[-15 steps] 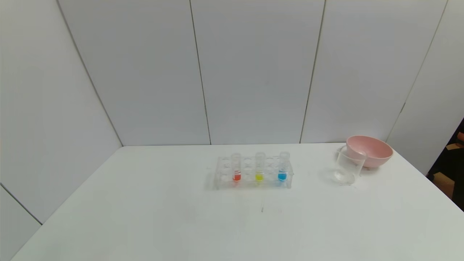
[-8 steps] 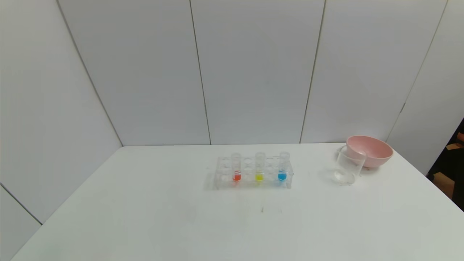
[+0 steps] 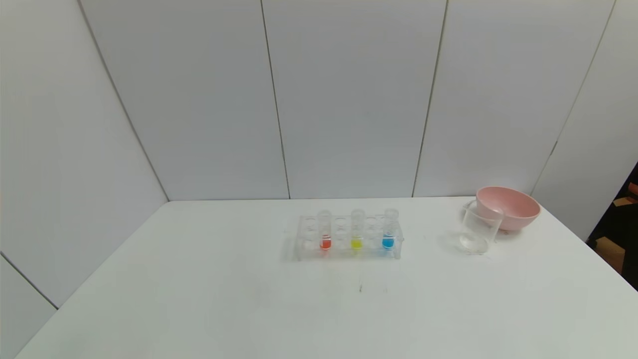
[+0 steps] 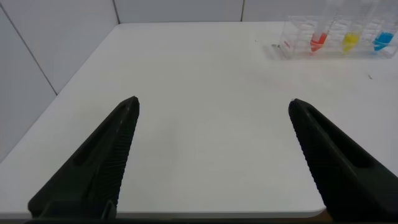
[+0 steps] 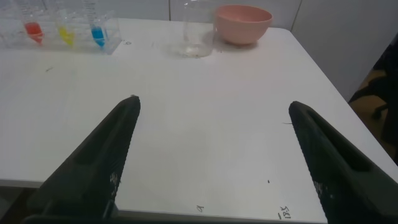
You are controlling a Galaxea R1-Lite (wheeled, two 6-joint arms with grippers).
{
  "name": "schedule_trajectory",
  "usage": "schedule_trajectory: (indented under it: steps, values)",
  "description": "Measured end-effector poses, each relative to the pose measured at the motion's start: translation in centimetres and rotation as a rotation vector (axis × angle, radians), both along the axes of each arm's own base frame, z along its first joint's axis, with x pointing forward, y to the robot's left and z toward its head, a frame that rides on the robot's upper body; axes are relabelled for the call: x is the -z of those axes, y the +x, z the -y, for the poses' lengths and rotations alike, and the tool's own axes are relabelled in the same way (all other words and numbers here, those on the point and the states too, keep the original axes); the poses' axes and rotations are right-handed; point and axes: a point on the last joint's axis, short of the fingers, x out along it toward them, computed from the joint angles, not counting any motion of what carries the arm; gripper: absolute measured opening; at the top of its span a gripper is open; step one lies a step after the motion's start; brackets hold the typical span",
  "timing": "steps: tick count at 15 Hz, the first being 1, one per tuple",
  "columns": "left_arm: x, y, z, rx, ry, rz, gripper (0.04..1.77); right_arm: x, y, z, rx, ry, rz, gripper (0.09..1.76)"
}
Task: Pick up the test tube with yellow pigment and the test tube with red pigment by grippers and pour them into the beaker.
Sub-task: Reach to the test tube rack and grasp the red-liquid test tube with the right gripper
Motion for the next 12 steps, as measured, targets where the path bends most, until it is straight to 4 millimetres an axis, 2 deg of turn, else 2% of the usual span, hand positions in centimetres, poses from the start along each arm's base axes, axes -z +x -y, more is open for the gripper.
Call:
schedule_trajectory:
  steps: [3,5,12]
  values:
    - [0.0,0.0,0.0,0.000,0.000,0.000,1.72,-0.1,-0.1,0.0,0.004,0.001,-0.006,1.71]
    - [0.0,0.0,0.0,0.000,0.000,0.000,1.72,-0.9,-0.3,0.0,-0.001,0.000,0.010,1.71]
    - [0.0,0.0,0.0,0.000,0.000,0.000,1.72,-5.8,-0.3,-0.1,-0.045,-0.002,0.069,1.71]
